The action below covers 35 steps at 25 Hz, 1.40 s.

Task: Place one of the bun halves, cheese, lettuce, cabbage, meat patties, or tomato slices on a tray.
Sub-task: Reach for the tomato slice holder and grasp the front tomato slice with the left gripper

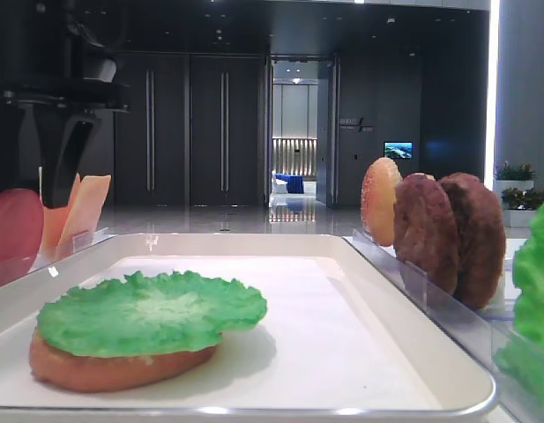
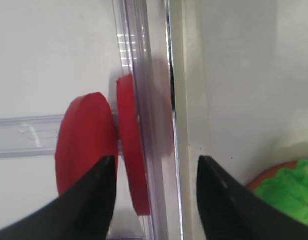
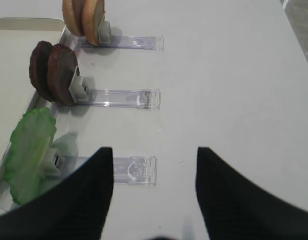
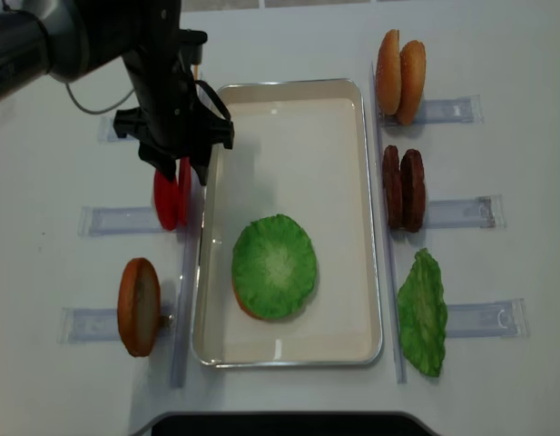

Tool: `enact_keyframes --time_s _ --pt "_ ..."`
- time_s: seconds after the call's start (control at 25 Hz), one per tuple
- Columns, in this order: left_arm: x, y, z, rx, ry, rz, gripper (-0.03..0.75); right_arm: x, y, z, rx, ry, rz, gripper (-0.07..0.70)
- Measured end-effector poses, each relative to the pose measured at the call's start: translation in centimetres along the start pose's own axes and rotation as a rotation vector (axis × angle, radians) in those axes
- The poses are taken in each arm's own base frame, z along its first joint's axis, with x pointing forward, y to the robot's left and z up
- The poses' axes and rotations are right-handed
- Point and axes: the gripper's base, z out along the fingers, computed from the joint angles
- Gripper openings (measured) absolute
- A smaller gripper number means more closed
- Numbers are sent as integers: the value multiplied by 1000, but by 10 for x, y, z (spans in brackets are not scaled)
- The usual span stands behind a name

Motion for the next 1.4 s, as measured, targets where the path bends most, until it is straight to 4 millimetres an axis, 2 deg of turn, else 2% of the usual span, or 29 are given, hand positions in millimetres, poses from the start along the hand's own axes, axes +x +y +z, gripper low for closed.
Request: enact_keyframes --time_s 0.28,1.0,1.4 --pt "-1 -2 11 -13 27 5 401 0 0 0 0 0 0 360" --pt "-2 1 11 -39 23 19 393 0 0 0 0 0 0 360" --pt "-1 2 11 -53 36 23 279 0 0 0 0 0 0 360"
